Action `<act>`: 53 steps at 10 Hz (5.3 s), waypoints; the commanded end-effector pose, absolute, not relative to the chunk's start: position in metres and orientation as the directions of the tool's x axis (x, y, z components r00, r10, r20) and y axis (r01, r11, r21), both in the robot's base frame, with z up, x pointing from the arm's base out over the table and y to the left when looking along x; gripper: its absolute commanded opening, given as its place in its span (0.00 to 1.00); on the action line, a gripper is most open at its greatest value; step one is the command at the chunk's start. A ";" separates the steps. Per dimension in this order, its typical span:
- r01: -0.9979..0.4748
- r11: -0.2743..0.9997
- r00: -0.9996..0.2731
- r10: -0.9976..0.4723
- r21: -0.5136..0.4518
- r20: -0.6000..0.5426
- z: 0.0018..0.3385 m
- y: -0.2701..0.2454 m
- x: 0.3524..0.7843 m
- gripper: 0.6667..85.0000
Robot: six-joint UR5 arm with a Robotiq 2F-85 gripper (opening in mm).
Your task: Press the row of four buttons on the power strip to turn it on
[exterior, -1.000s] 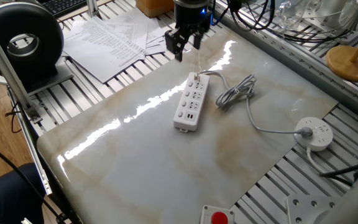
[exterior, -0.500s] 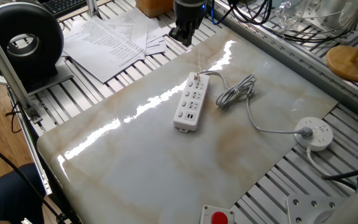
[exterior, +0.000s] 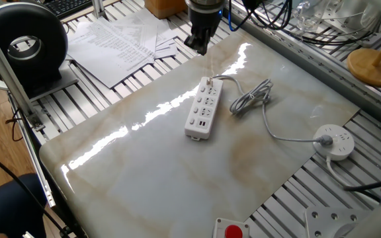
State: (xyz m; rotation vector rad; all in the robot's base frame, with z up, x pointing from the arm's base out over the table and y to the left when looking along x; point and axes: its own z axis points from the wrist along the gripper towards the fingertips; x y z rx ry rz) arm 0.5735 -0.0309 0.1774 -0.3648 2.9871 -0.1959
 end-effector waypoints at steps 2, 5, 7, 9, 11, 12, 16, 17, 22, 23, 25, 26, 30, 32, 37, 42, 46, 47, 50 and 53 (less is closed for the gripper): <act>-0.256 0.950 -0.951 -0.281 -0.178 -0.133 0.178 -0.039 0.581 0.00; -0.270 0.935 -0.944 -0.304 -0.232 -0.126 0.181 -0.053 0.584 0.00; -0.343 0.901 -0.926 -0.372 -0.267 -0.064 0.181 -0.063 0.576 0.00; -0.442 0.864 -0.892 -0.451 -0.240 0.020 0.179 -0.062 0.559 0.00; -0.493 0.834 -0.868 -0.491 -0.248 0.074 0.180 -0.070 0.551 0.00; -0.520 0.816 -0.852 -0.515 -0.252 0.088 0.181 -0.072 0.550 0.00; -0.593 0.780 -0.802 -0.594 -0.202 0.059 0.174 -0.056 0.558 0.00; -0.584 0.793 -0.808 -0.588 -0.173 0.029 0.159 -0.044 0.571 0.00; -0.538 0.834 -0.841 -0.540 -0.127 0.016 0.102 -0.047 0.585 0.00; -0.515 0.855 -0.857 -0.516 -0.063 -0.003 0.088 -0.035 0.581 0.00; -0.540 0.839 -0.842 -0.539 -0.069 0.032 0.076 -0.045 0.571 0.00; -0.547 0.832 -0.837 -0.544 -0.092 0.057 0.073 -0.053 0.569 0.00; -0.537 0.834 -0.842 -0.539 -0.130 0.022 0.058 -0.051 0.589 0.00; -0.598 0.771 -0.793 -0.608 -0.219 0.023 0.067 -0.057 0.614 0.00; -0.640 0.751 -0.766 -0.640 -0.164 0.063 0.082 -0.034 0.605 0.00; -0.626 0.768 -0.778 -0.625 -0.131 0.054 0.083 -0.026 0.600 0.00; -0.711 0.691 -0.701 -0.710 -0.127 0.066 0.075 -0.028 0.613 0.00; -0.729 0.668 -0.682 -0.728 -0.150 0.068 0.062 -0.039 0.631 0.00; -0.753 0.636 -0.652 -0.755 -0.166 0.068 0.050 -0.054 0.646 0.00; -0.793 0.595 -0.606 -0.793 -0.132 0.062 0.048 -0.059 0.637 0.00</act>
